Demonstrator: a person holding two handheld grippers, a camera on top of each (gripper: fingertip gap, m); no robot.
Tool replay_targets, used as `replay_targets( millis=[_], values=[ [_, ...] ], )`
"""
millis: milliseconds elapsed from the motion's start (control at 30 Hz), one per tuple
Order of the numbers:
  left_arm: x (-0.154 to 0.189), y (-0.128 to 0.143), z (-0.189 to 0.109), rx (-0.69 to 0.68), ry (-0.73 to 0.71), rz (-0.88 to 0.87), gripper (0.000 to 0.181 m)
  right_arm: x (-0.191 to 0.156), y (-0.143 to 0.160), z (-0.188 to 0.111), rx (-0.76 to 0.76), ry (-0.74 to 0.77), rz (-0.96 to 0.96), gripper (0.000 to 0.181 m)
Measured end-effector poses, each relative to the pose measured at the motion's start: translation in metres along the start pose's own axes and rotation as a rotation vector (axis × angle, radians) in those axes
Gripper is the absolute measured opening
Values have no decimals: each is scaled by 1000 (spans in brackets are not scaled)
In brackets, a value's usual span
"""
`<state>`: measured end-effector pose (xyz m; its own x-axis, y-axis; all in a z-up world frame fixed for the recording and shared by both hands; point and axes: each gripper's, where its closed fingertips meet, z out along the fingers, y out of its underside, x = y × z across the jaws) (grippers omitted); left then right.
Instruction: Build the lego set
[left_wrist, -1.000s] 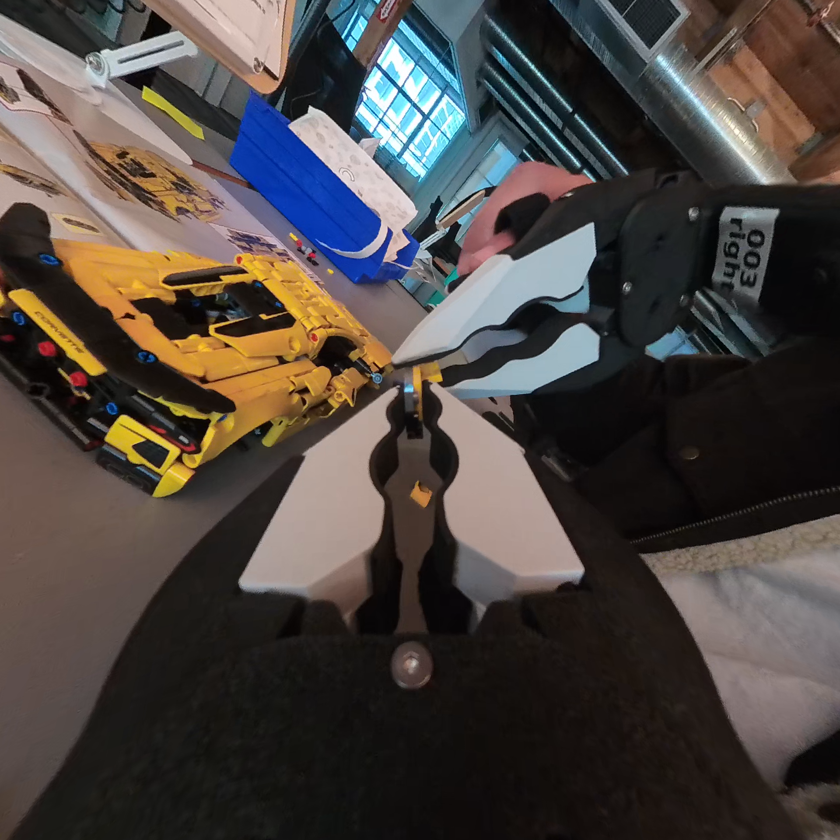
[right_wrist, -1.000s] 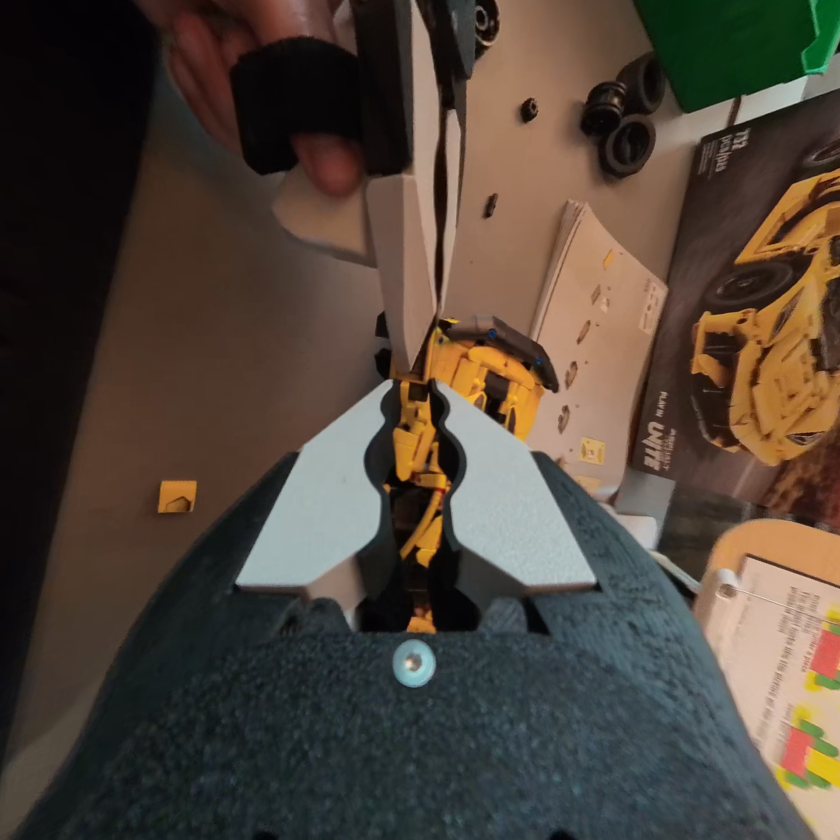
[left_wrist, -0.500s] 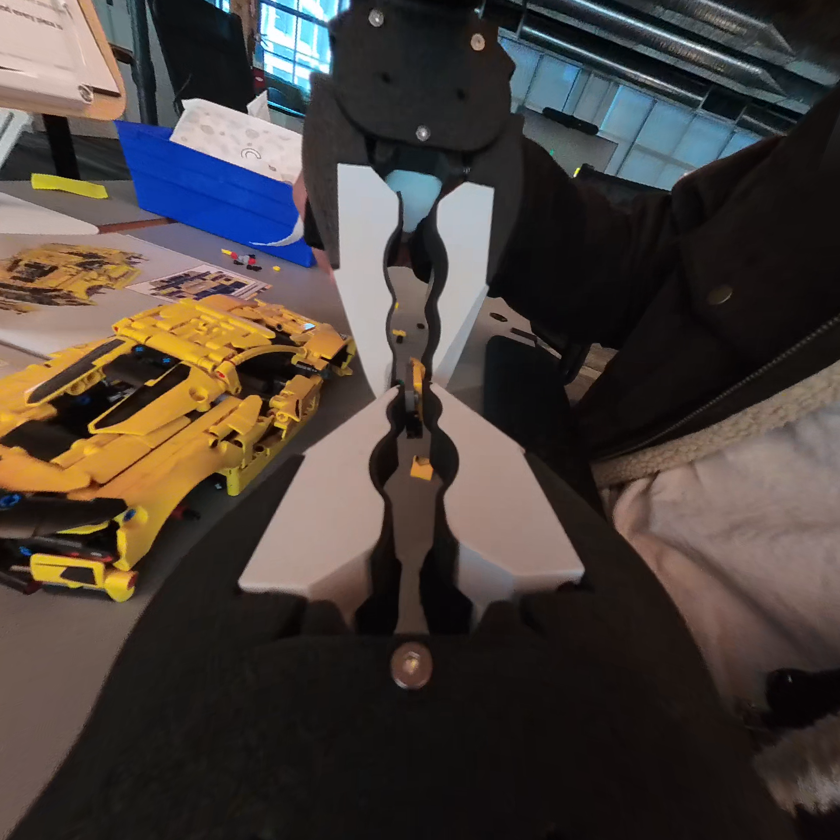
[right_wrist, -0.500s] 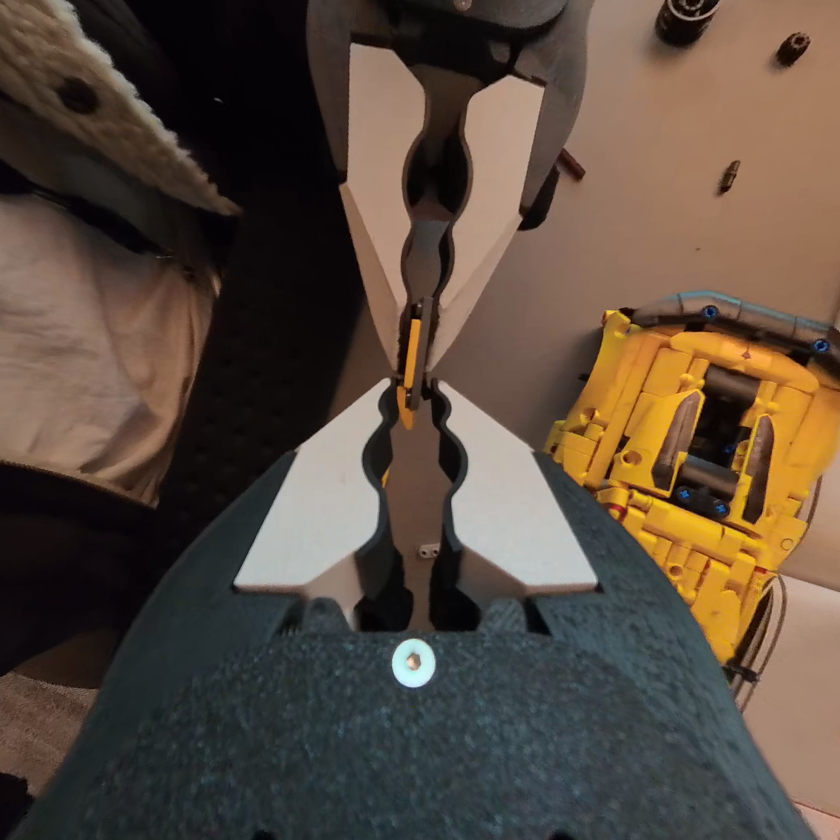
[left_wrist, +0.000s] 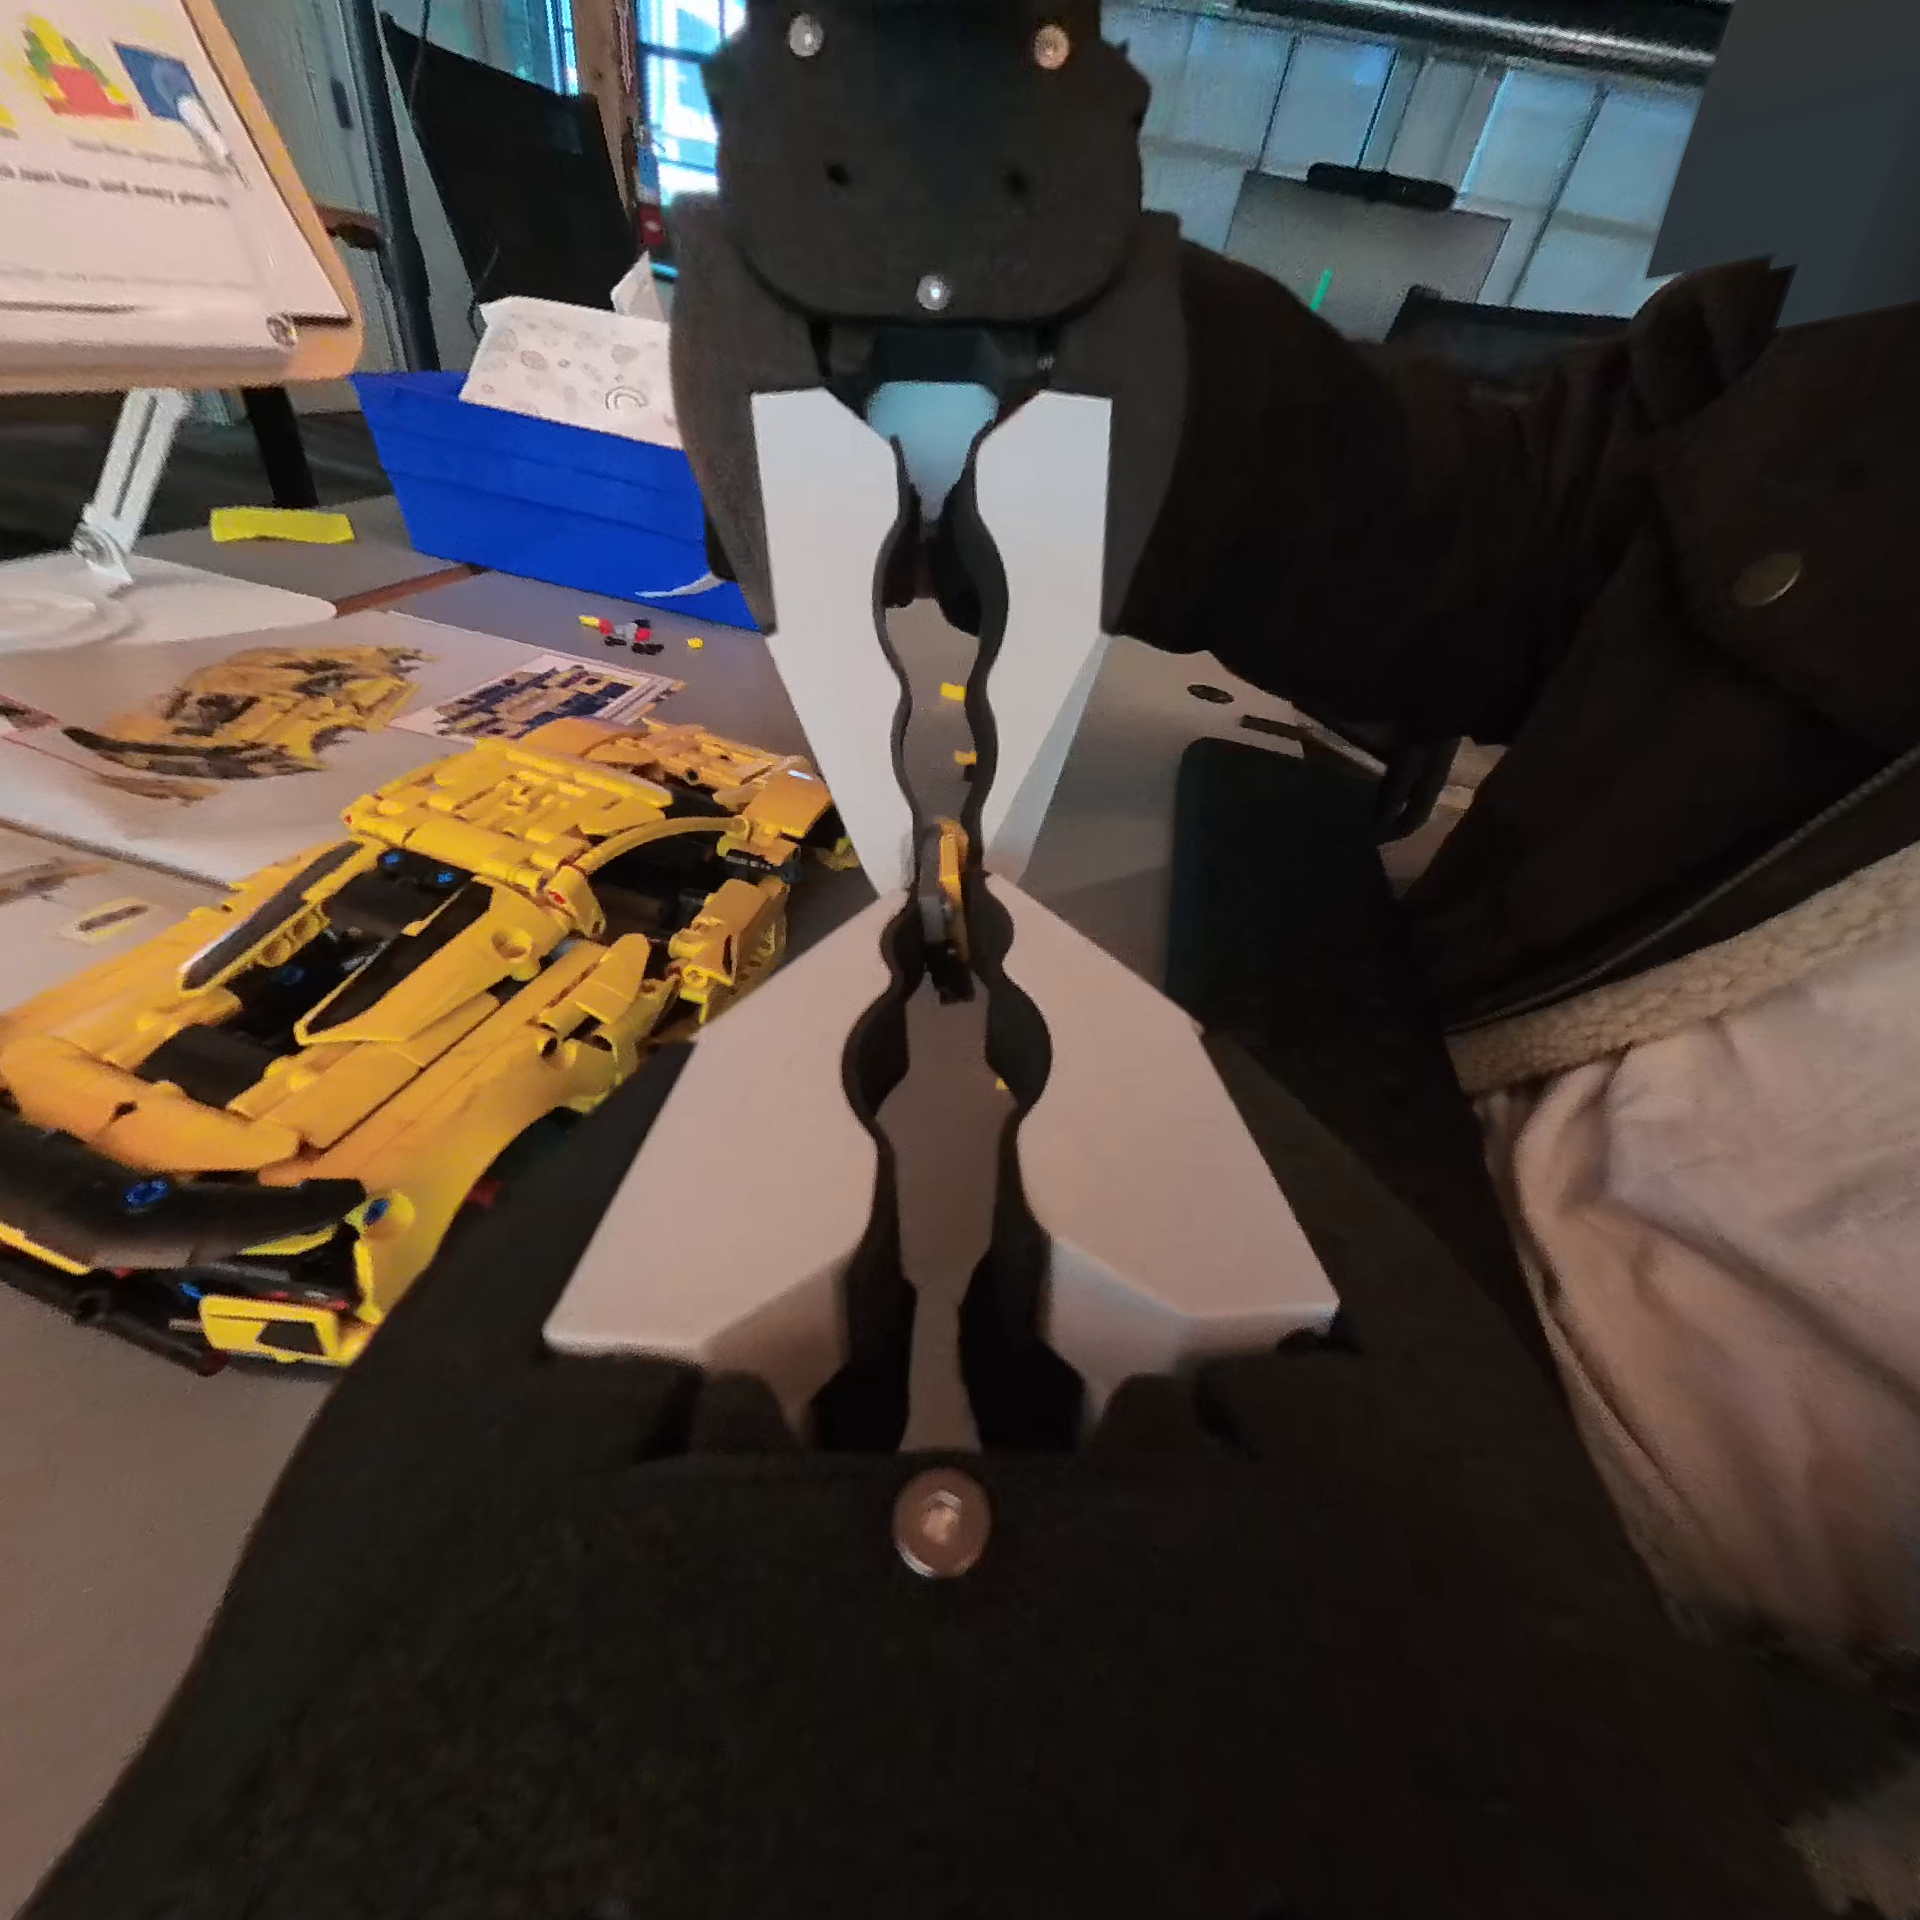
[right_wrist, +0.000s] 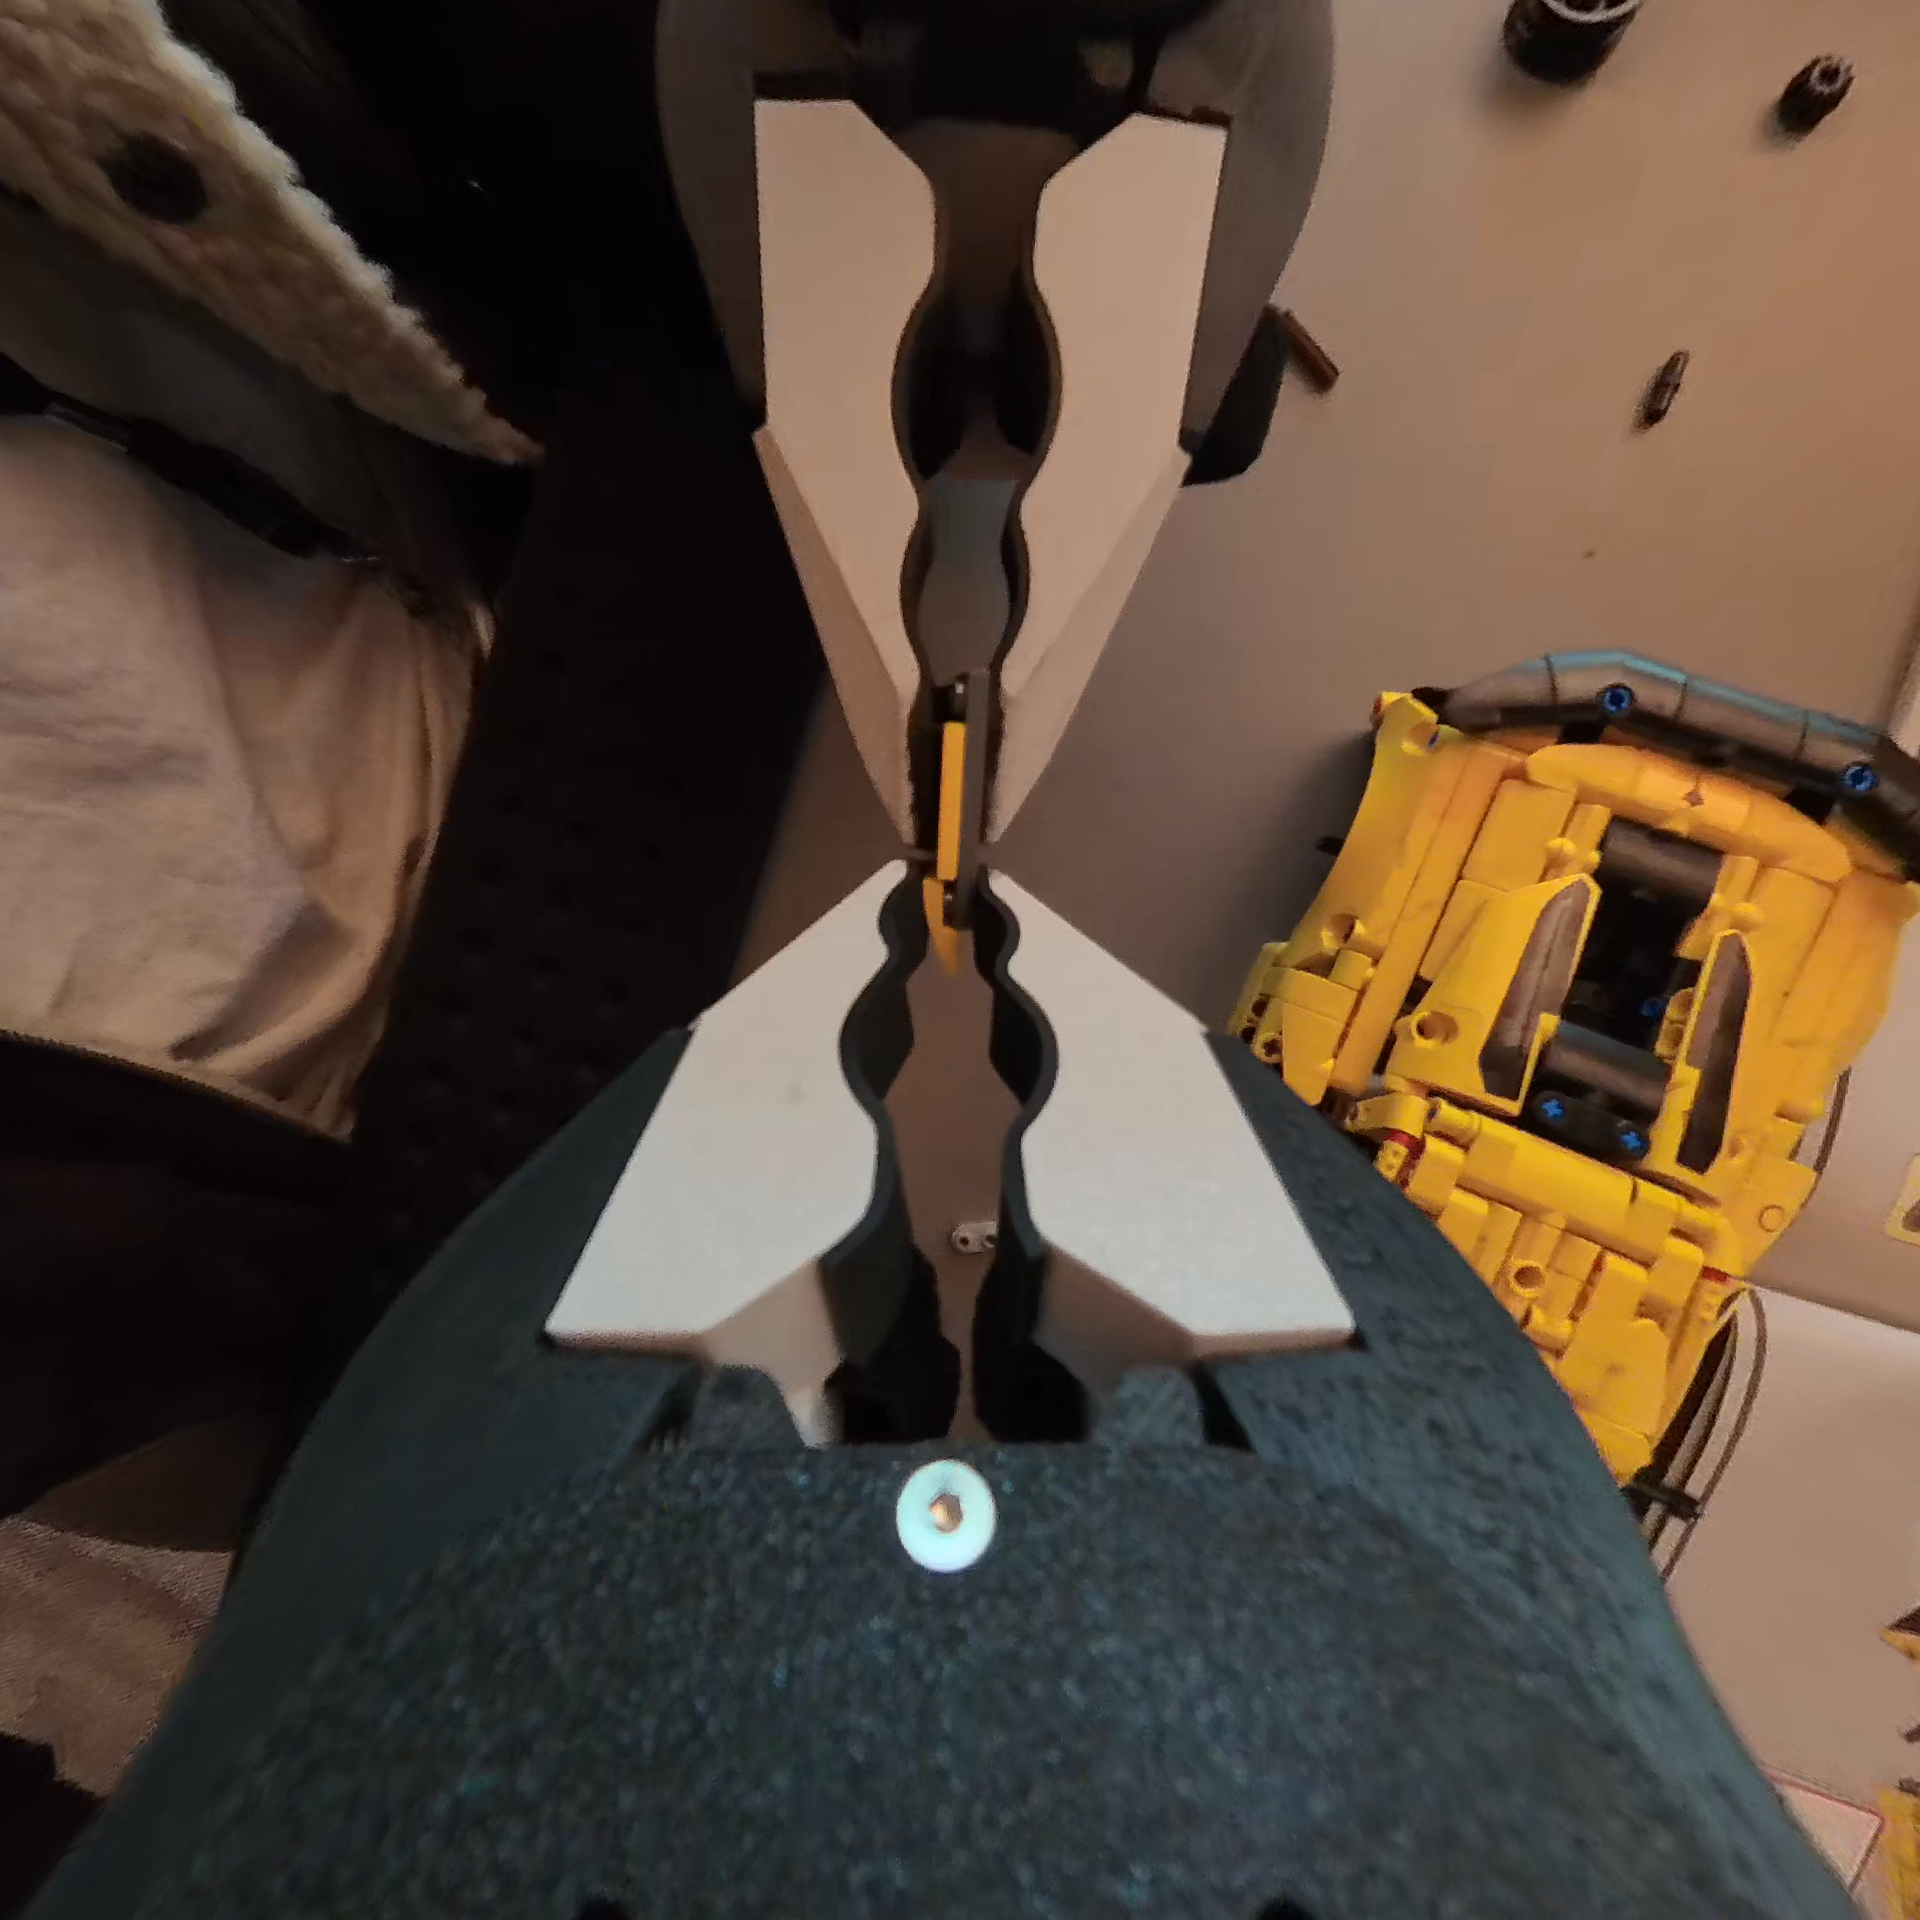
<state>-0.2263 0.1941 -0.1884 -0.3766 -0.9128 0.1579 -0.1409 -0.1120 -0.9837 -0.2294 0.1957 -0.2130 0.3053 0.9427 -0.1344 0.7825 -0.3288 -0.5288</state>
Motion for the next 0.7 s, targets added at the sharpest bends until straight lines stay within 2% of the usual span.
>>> replay_targets(
  millis=[200,300,533,633,700],
  values=[
    [11,-3,2,13,36,54,8,-14,-2,-3,56,-90,-11,8],
    [9,-3,1,13,34,41,7,-13,-3,-5,76,-149,108,11],
    [5,2,2,-11,32,-16,7,-5,2,0,-14,20,-23,8],
    [9,2,3,-11,33,40,7,-9,3,0,-24,-9,-21,8],
    [14,0,4,-3,33,97,7,-16,2,-3,11,-93,16,8]
  ],
)
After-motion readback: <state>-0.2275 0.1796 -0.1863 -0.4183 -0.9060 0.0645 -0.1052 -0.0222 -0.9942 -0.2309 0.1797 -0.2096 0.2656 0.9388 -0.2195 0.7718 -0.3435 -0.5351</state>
